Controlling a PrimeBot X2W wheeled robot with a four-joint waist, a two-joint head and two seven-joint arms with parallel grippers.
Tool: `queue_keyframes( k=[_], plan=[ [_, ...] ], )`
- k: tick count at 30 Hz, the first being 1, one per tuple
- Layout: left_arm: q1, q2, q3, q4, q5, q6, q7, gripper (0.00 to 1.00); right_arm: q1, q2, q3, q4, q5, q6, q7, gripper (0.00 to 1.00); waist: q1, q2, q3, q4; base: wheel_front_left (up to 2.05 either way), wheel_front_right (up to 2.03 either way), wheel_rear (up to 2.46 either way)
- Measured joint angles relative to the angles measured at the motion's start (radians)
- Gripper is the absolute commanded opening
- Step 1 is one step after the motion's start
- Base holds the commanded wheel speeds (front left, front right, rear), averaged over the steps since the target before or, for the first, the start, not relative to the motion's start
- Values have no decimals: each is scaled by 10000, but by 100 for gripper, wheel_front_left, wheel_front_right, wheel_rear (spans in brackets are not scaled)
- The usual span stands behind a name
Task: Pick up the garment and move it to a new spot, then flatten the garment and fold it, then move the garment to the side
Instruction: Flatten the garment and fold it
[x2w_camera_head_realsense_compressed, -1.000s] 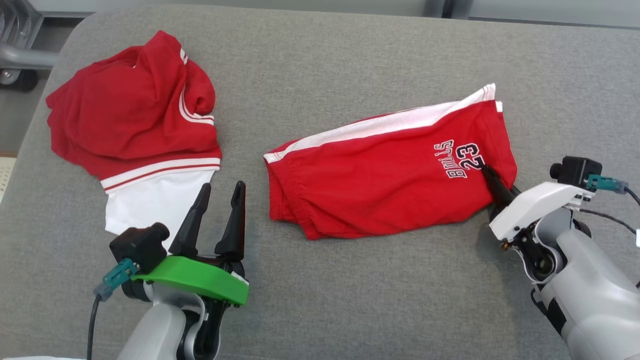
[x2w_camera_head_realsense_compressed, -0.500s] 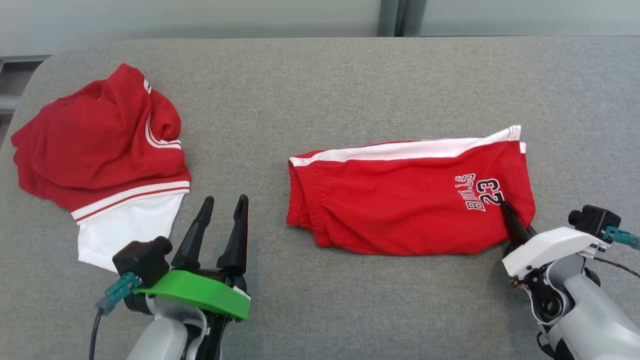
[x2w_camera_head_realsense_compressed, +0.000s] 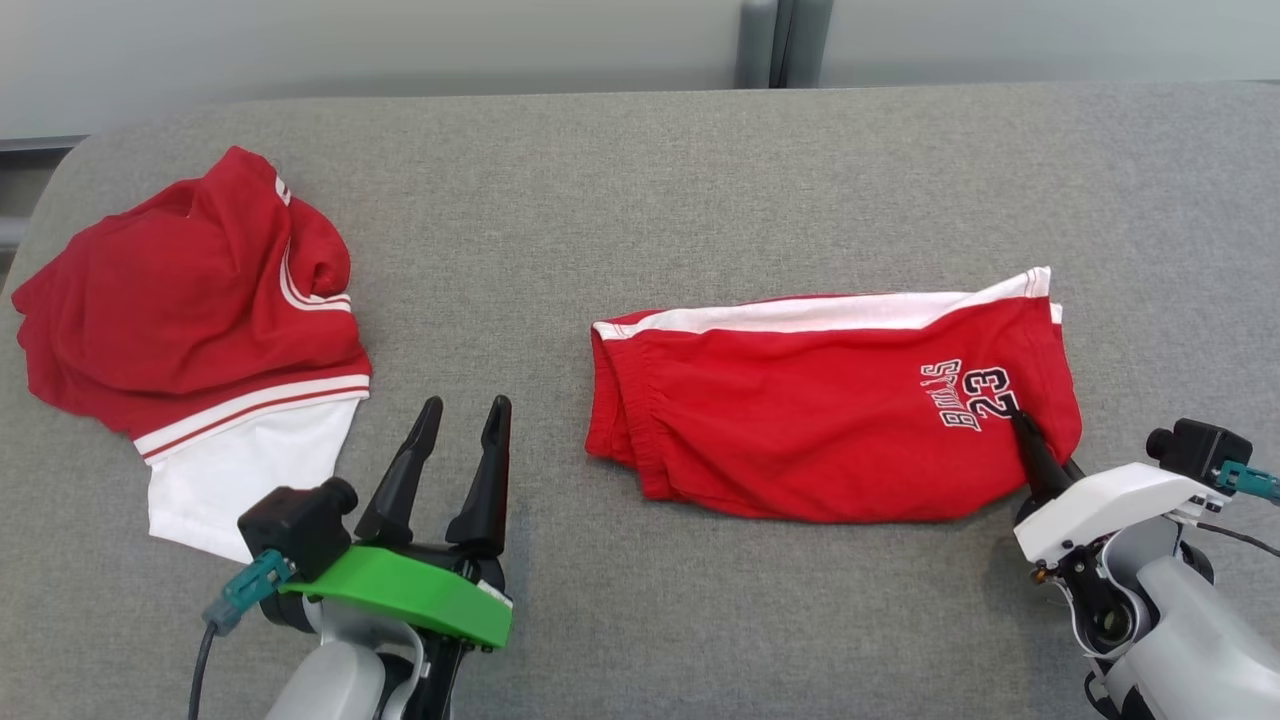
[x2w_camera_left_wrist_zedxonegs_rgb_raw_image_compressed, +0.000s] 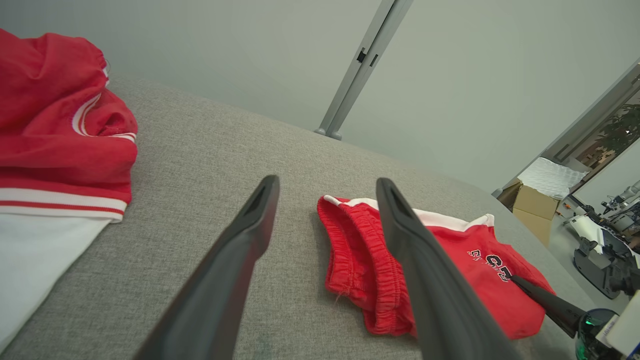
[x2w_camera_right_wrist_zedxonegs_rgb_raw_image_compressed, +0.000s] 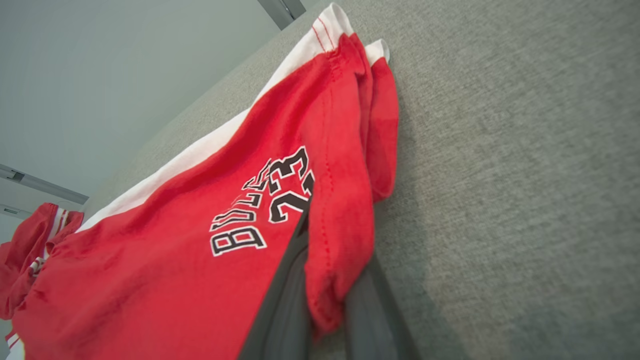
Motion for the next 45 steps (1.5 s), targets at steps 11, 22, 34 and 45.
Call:
queue_keyframes(
  k=[11, 22, 34, 45],
  plan=[
    [134, 2, -8, -138, 0, 12, 0, 100, -12, -180, 299, -470, 50, -2, -35, 0, 0, 0, -123, 37, 0, 0, 0],
    [167, -88, -180, -127, -27, 10, 12, 100, -640, -232, 1768, -1689, -752, -2, 201, 0, -1, 0, -431, 411, 0, 0, 0],
    [357, -151, -324, -121, -205, 10, 12, 100, -1083, 153, 3381, -2313, -1060, -2, 1463, 0, 0, 0, -606, 1188, 0, 0, 0],
    [554, -167, -255, -127, -224, 15, 12, 100, -1172, 119, 3910, -1956, -1388, -2, 2165, 7, -1, 0, -632, 1843, 0, 0, 0]
  ],
)
